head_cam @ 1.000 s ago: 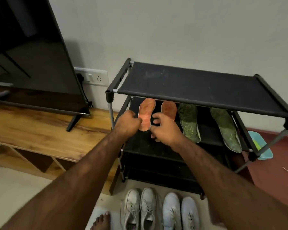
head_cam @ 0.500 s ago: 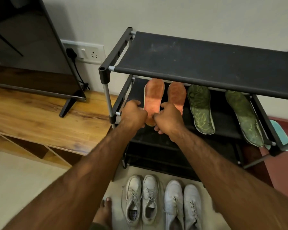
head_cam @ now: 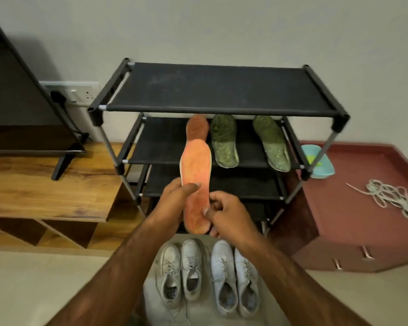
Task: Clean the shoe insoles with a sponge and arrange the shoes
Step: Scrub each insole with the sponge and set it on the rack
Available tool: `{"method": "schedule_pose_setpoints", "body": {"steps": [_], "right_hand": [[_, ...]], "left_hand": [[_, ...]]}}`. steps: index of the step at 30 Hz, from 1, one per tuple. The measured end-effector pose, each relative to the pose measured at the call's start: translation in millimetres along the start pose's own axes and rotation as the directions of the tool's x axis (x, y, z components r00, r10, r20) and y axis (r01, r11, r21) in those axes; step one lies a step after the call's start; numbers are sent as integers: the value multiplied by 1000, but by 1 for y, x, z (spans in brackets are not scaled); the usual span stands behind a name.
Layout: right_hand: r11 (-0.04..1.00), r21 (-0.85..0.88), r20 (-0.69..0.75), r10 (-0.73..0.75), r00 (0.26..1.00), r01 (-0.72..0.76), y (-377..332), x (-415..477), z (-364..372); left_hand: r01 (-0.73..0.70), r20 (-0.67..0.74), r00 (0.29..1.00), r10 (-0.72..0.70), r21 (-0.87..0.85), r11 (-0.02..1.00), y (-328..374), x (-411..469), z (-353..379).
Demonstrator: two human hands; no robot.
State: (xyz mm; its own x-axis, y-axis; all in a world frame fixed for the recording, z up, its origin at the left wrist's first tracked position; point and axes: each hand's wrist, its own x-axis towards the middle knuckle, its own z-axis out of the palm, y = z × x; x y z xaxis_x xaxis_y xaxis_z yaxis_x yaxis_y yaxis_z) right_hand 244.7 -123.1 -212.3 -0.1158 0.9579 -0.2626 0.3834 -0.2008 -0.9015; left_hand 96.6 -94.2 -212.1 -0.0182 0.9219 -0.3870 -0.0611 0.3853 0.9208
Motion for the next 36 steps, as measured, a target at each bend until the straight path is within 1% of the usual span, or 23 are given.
{"method": "schedule_pose_setpoints", "body": {"steps": [3,6,8,11,14,17,21,24,30,33,36], "right_hand": [[999,-41,-23,9,1000,-10,25,-34,-30],[997,-75,-47,30,998,-34,53,-59,-68],[993,-106,-115,44,992,-57,73,-72,-101],[989,-100,-259,80,963,-109,96,-77,-152],[980,-110,-391,110,914,-165,114,-61,-201],[975,-140,-437,97,894,-174,132,-25,-244],[967,-200,-493,41,869,-159,147,43,-283],[948,-264,-484,29,875,-178,152,95,-302],[852,-444,-456,51,888,-277,171,180,-320],[783,-535,-419,81,904,-318,180,214,-325],[686,-647,-330,141,933,-333,187,237,-329]], "left_hand": [[23,107,994,-18,-45,999,-19,-15,43],[54,216,975,-43,-44,998,-38,-28,86],[79,276,959,-68,-28,996,-47,-33,114],[126,302,948,-105,-50,991,-56,-33,148],[197,328,931,-162,-77,977,-65,-29,173],[249,364,909,-202,-86,965,-76,-20,191],[270,380,899,-217,-90,959,-86,-1,204],[301,401,885,-235,-107,948,-90,15,209],[374,447,848,-284,-127,919,-107,44,220],[420,470,825,-315,-137,897,-116,53,228],[471,510,790,-340,-149,869,-121,59,235]]}}
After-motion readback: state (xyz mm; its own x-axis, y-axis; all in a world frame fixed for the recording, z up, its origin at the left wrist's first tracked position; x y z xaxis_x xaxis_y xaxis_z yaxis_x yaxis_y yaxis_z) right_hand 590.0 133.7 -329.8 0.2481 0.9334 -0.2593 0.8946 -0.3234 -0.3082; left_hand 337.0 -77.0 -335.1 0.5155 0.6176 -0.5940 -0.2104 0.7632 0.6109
